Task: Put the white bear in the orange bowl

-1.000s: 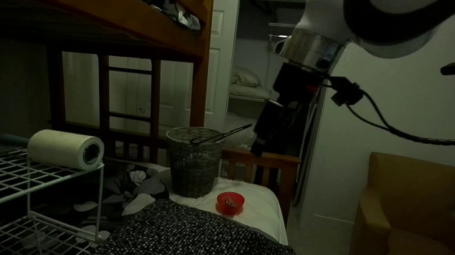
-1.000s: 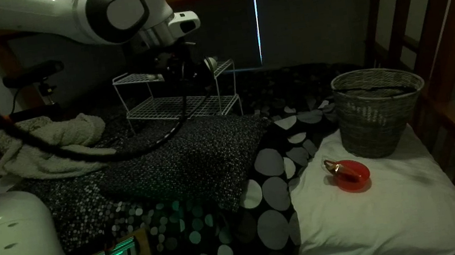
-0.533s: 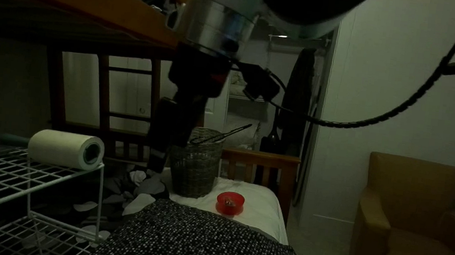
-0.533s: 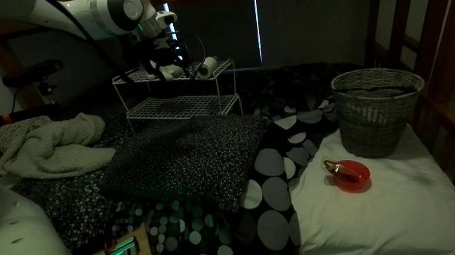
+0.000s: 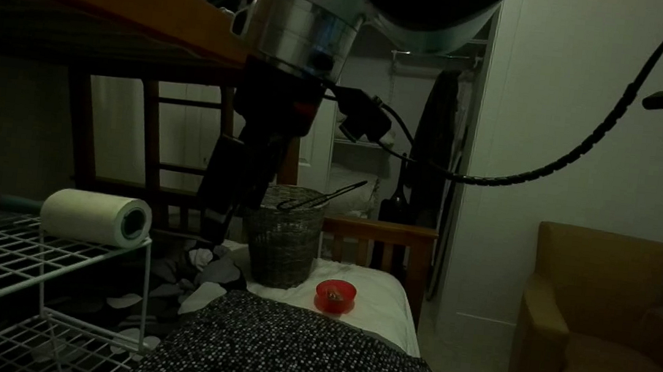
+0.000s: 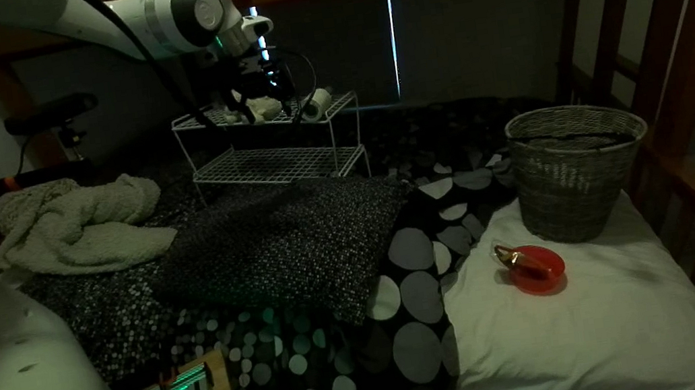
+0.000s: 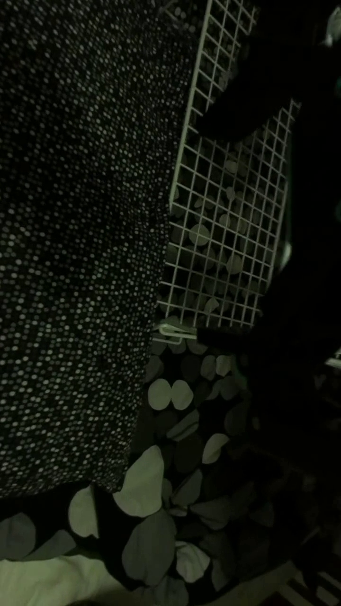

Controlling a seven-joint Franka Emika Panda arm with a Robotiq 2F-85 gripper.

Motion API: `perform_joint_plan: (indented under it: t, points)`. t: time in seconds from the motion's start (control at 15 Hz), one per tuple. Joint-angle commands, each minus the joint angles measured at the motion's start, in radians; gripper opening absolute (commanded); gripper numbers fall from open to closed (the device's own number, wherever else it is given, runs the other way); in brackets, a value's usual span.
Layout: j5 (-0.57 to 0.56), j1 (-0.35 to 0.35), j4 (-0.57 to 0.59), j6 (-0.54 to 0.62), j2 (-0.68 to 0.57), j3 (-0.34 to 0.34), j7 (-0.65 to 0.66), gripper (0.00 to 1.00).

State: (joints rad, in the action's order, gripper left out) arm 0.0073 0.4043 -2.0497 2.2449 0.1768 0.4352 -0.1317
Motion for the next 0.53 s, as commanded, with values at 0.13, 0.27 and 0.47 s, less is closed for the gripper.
perform_joint_plan:
  t: [0.13, 0.27, 0.47]
  points:
    - [-0.041, 0.043, 0.139, 0.189, -0.153, 0.026, -0.160, 1.00]
    - [0.028, 0.065, 0.193, 0.244, -0.220, 0.032, -0.270, 1.00]
    - [0.108, 0.072, 0.263, 0.326, -0.326, 0.059, -0.446, 1.00]
